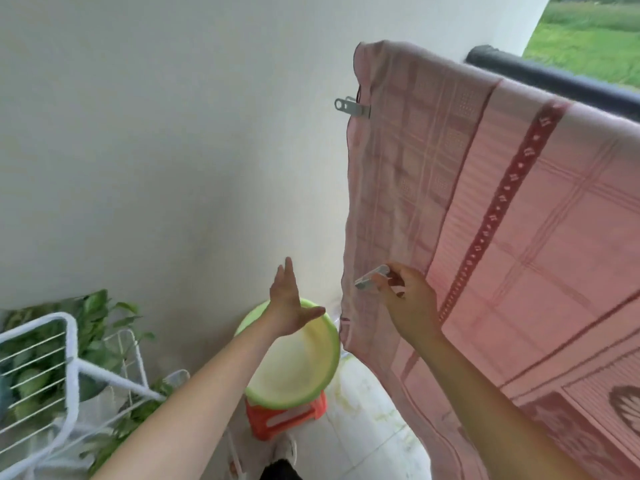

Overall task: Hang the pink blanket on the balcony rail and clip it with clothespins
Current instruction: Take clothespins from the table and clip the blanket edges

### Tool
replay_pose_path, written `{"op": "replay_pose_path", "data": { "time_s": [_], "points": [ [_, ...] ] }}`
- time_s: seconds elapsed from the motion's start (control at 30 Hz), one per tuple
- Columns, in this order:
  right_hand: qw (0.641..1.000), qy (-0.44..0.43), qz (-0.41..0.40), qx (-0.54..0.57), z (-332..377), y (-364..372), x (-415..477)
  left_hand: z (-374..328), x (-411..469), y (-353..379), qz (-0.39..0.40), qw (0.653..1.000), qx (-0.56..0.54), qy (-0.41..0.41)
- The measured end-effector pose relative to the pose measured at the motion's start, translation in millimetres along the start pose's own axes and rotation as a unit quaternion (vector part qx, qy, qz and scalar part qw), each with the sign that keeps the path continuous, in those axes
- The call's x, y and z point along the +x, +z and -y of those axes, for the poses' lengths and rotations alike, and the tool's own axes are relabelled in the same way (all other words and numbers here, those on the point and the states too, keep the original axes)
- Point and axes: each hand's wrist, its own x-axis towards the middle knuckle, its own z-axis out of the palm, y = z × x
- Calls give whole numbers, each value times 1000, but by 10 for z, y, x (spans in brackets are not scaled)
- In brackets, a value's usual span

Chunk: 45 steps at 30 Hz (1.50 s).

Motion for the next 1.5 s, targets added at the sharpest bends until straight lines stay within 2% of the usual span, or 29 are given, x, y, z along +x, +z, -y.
{"op": "replay_pose_path", "data": {
  "time_s": [0.13,0.4,0.47,0.53,0.63,0.77,0.97,1.03,1.13,1.2,1.23,1.33,1.43,1.5],
  "points": [
    [997,67,-25,-16,-118,278,285,107,915,77,102,991,-86,-12],
    [981,177,-72,-15,-219,684,570,25,2087,325,259,961,-92,41],
    [980,186,-67,-27,-249,745,606,-54,2277,386,308,941,-120,75],
    [978,193,-64,-35,-267,792,654,-97,2381,435,366,905,-187,110],
    [976,199,-82,-40,-231,837,731,-130,2345,456,417,851,-307,87],
    [973,203,-109,-26,-138,875,845,-98,2375,458,392,843,-363,68],
    [976,200,-82,-27,-18,832,890,-114,2510,407,412,845,-324,103],
    [976,201,-79,-35,-9,811,885,-126,2565,419,394,865,-286,119],
    [975,208,-74,-41,-10,791,888,-132,2639,517,354,907,-141,179],
    [975,207,-60,-46,7,796,893,-100,2605,534,346,912,-55,213],
    [976,205,-54,-49,25,802,896,-67,2580,533,345,911,-48,222],
    [979,190,-42,-65,135,796,926,75,2556,567,313,918,-125,207],
    [984,163,-12,-64,346,787,997,196,2584,601,264,935,-186,148],
    [987,140,8,-81,541,774,1069,253,2567,616,255,933,-225,119]
  ]
}}
